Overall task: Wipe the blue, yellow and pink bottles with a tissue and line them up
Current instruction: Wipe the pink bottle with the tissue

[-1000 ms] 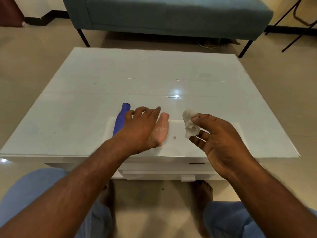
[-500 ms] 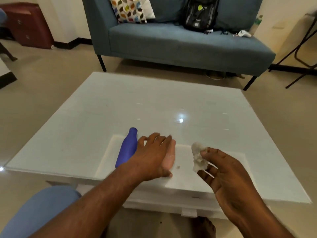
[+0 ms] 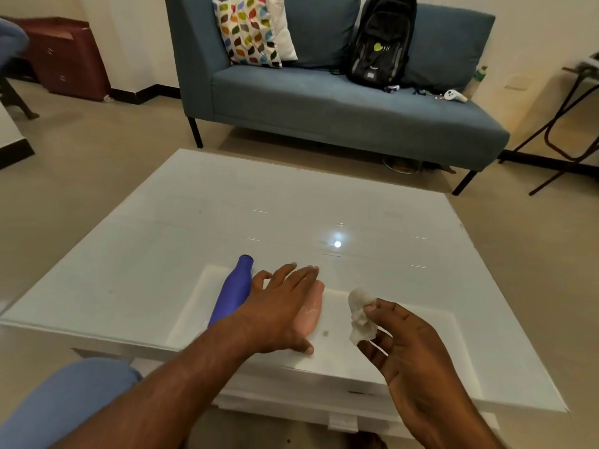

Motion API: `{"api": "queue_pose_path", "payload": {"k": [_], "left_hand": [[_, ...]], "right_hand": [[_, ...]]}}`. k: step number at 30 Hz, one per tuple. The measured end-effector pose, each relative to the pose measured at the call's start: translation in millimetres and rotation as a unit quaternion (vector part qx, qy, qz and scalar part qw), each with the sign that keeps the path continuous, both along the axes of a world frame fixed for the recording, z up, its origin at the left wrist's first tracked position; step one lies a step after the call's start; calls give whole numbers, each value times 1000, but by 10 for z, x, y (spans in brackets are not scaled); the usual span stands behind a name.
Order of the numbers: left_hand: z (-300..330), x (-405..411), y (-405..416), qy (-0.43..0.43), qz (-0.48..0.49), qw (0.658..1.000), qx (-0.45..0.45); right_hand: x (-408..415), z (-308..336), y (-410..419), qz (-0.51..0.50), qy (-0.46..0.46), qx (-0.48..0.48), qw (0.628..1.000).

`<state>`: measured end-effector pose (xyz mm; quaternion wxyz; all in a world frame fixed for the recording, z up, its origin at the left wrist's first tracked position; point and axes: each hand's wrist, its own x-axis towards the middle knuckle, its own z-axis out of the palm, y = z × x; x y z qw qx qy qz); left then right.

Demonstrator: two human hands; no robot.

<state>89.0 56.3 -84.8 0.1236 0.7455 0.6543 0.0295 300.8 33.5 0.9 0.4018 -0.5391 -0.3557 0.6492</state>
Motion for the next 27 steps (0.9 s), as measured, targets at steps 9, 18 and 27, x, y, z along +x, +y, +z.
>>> {"api": "queue_pose_path", "payload": {"k": [9, 18, 27], "left_hand": [[7, -15, 18, 36, -18, 999, -12], [39, 19, 7, 19, -25, 999, -21], [454, 146, -262, -100, 13, 993, 60]], "right_hand": [[-34, 14, -33, 18, -21, 4, 1000], [-44, -17, -13, 29, -29, 16, 999], [23, -141, 14, 0, -182, 106, 977]]}}
